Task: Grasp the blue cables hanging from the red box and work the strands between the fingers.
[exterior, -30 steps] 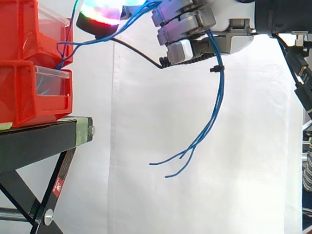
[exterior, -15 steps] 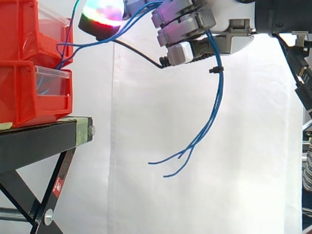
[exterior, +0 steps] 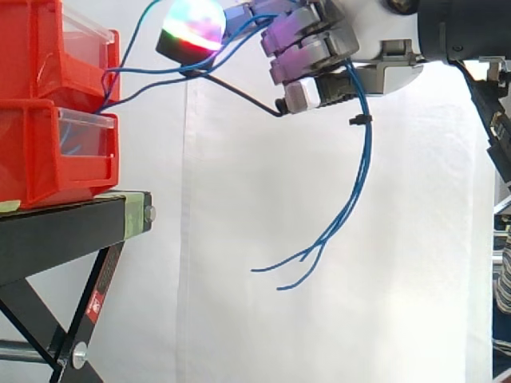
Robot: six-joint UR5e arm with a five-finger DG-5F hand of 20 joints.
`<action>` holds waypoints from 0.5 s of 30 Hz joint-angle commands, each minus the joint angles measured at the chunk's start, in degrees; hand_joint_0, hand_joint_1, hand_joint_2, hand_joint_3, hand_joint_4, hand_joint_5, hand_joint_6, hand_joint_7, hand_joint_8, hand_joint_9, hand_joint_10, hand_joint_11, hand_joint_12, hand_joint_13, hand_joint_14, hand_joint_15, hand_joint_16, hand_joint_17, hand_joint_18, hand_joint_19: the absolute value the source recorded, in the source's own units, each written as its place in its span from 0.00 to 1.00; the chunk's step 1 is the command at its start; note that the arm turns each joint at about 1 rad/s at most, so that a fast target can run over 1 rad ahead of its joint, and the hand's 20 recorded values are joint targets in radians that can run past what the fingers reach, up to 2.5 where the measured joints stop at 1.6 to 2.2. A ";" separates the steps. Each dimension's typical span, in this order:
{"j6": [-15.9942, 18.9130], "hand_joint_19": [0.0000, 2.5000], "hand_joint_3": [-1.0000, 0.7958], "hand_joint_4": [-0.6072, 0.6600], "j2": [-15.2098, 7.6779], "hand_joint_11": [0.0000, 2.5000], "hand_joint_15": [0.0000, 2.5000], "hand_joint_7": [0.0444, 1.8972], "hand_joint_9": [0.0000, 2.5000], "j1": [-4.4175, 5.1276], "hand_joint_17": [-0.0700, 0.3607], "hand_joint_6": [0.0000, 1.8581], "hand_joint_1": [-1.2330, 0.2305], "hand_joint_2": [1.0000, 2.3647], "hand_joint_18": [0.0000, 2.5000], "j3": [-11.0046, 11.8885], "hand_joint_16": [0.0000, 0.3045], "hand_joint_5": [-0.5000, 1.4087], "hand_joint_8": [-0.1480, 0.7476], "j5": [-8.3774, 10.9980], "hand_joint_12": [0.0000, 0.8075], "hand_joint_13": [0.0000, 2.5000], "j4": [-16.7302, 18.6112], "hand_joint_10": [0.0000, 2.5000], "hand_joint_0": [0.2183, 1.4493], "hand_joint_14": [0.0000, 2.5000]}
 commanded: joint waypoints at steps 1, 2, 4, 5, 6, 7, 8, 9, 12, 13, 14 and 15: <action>-0.69 0.24 0.00 0.65 0.00 1.00 0.68 0.76 0.71 0.00 0.58 0.00 0.38 0.00 1.00 0.00 0.80 0.59 0.76 3.20 0.85 0.78 0.02 1.00 0.40 1.00; -0.95 0.24 0.00 0.64 0.00 1.00 0.68 0.76 0.71 -0.08 0.58 0.00 0.38 0.00 1.00 0.00 0.80 0.60 0.76 3.38 0.85 0.78 0.02 1.00 0.40 1.00; -2.18 0.24 0.00 0.63 0.00 1.00 0.68 0.76 0.71 0.00 0.58 0.00 0.38 0.00 1.00 0.00 0.80 0.61 0.76 3.73 0.85 0.78 0.02 1.00 0.41 1.00; -2.44 0.24 0.00 0.62 0.00 1.00 0.68 0.76 0.71 0.00 0.58 0.00 0.38 0.00 1.00 0.00 0.80 0.62 0.76 3.73 0.85 0.78 0.02 1.00 0.42 1.00; -2.88 0.24 0.01 0.62 0.00 1.00 0.68 0.76 0.71 0.00 0.58 0.00 0.38 0.00 1.00 0.00 0.80 0.63 0.76 3.81 0.85 0.78 0.02 1.00 0.43 1.00; -3.06 0.24 0.01 0.61 0.00 1.00 0.68 0.76 0.71 0.00 0.58 0.00 0.38 0.00 1.00 0.00 0.80 0.63 0.76 3.81 0.85 0.78 0.02 1.00 0.44 1.00; -3.24 0.24 0.03 0.60 0.00 1.00 0.68 0.76 0.71 0.00 0.58 0.00 0.38 0.00 1.00 0.00 0.80 0.64 0.76 3.81 0.85 0.78 0.02 1.00 0.46 1.00; -3.32 0.24 0.04 0.60 0.00 1.00 0.68 0.76 0.71 0.00 0.58 0.00 0.38 0.00 1.00 0.00 0.80 0.64 0.76 3.81 0.85 0.78 0.02 1.00 0.47 1.00; -3.32 0.24 0.08 0.60 0.00 1.00 0.68 0.76 0.71 0.00 0.58 0.00 0.37 0.00 1.00 0.00 0.80 0.64 0.76 3.99 0.85 0.78 0.02 1.00 0.49 1.00; -3.32 0.24 0.10 0.60 0.00 1.00 0.68 0.75 0.71 -0.08 0.58 0.00 0.37 0.00 1.00 0.00 0.80 0.64 0.76 3.81 0.85 0.78 0.02 1.00 0.50 1.00; -3.41 0.24 0.12 0.61 0.00 1.00 0.68 0.75 0.71 0.00 0.58 0.00 0.37 0.01 1.00 0.00 0.80 0.64 0.76 3.99 0.85 0.78 0.02 1.00 0.50 1.00; -3.41 0.24 0.13 0.61 0.00 1.00 0.68 0.75 0.71 0.00 0.58 0.00 0.37 0.01 1.00 0.00 0.80 0.64 0.76 3.99 0.85 0.78 0.02 1.00 0.49 1.00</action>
